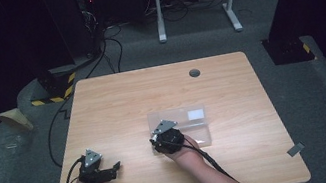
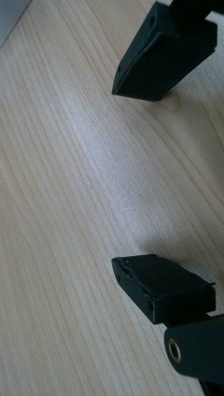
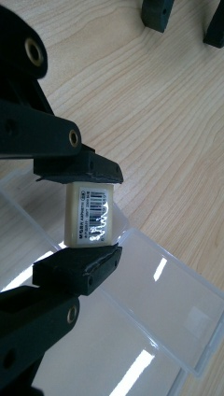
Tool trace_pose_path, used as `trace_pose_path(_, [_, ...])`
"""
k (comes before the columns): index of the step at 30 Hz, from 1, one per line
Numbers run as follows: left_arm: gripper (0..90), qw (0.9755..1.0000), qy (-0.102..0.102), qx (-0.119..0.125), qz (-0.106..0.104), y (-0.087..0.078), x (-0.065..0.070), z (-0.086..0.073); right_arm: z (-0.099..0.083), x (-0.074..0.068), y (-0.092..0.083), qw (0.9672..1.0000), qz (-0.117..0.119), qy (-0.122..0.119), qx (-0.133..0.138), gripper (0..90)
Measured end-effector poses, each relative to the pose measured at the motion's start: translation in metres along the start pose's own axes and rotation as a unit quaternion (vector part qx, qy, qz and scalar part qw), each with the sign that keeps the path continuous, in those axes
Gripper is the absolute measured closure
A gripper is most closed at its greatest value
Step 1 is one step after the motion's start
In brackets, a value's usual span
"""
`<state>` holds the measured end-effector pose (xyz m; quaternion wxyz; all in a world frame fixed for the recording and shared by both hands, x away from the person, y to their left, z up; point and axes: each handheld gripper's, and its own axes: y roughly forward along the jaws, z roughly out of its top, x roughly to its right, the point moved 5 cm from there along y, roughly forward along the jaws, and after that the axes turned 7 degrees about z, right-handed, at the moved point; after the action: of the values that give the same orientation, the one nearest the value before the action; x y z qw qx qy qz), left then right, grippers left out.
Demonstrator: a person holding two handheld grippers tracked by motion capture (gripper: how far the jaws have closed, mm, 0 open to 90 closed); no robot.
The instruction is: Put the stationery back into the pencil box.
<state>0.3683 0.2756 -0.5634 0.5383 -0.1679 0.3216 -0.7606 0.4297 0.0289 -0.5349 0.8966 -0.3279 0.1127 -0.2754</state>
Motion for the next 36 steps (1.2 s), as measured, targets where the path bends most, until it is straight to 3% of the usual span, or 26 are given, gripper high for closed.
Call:
trace_pose_path(4, [15.0,1.0000,0.000,0.000,0.000,0.000,0.000,0.000,0.000,0.001,0.000,1.0000,-0.001,0.008,0.001,56.1])
trace_pose_path(20, [15.0,1.0000,0.000,-0.001,-0.003,0.000,0.000,0.000,0.003,0.003,-0.007,0.9999,-0.007,0.004,0.009,56.0])
trace_pose_path(36, [14.9,1.0000,0.003,-0.003,-0.004,0.001,0.000,0.001,0.002,0.004,-0.029,0.9991,-0.017,0.017,0.035,47.8])
